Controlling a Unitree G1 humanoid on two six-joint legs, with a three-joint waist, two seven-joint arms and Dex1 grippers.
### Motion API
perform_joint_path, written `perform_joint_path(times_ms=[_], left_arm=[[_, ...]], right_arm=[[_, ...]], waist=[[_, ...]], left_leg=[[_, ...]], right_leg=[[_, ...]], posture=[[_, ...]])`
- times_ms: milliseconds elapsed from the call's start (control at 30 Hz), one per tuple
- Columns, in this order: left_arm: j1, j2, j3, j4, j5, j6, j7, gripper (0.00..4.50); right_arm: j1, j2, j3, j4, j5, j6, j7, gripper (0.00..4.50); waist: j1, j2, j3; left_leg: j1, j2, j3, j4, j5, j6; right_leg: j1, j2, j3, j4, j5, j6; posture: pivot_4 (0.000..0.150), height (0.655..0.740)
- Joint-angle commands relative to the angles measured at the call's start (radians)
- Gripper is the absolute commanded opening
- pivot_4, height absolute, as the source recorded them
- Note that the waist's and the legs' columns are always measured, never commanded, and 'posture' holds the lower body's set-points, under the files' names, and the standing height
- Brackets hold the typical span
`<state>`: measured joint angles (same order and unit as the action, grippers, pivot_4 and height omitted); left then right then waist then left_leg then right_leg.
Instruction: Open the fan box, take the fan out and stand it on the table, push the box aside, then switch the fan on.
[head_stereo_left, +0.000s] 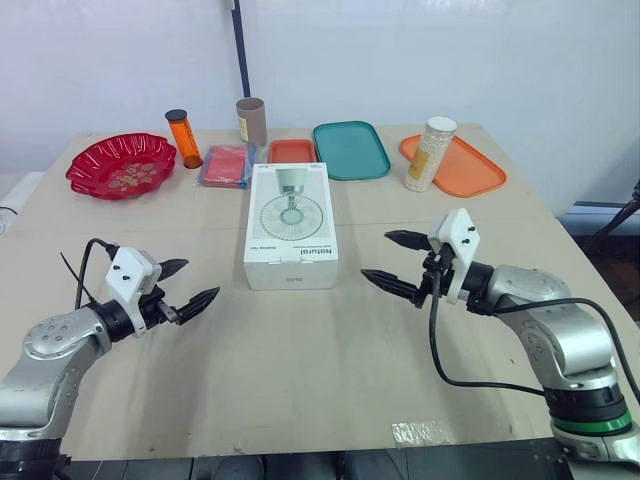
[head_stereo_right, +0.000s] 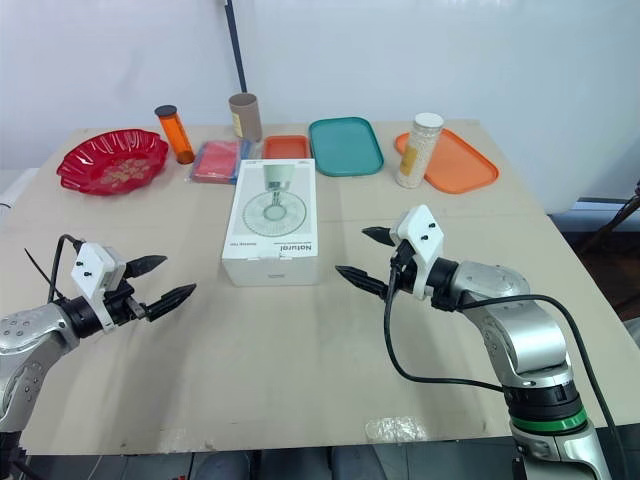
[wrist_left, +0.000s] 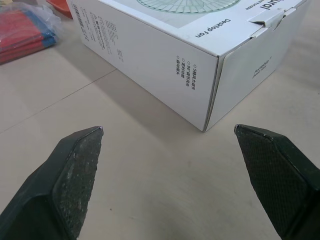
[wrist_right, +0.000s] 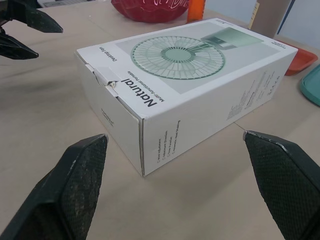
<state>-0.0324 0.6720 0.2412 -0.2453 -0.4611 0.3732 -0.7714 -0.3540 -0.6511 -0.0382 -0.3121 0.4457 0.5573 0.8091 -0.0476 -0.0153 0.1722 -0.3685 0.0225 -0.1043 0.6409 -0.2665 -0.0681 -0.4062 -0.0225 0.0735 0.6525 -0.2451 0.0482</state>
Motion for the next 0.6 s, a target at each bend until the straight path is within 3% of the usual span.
perform_joint_path(times_ms=[33, 600], left_arm=[[0.003, 0.007, 0.018, -0.040, -0.006, 0.006, 0.007, 4.50], [-0.020, 0.016, 0.031, -0.049, -0.012, 0.018, 0.019, 4.50]], right_arm=[[-0.012, 0.000, -0.003, -0.014, 0.001, -0.020, 0.005, 4.44], [-0.043, 0.012, 0.007, 0.007, -0.019, -0.032, -0.009, 4.44]], waist=[[0.000, 0.000, 0.000], [0.000, 0.000, 0.000]], left_leg=[[0.000, 0.000, 0.000, 0.000, 0.000, 0.000], [0.000, 0.000, 0.000, 0.000, 0.000, 0.000]], right_leg=[[0.000, 0.000, 0.000, 0.000, 0.000, 0.000], [0.000, 0.000, 0.000, 0.000, 0.000, 0.000]], posture=[[0.150, 0.7400], [0.150, 0.7400]])
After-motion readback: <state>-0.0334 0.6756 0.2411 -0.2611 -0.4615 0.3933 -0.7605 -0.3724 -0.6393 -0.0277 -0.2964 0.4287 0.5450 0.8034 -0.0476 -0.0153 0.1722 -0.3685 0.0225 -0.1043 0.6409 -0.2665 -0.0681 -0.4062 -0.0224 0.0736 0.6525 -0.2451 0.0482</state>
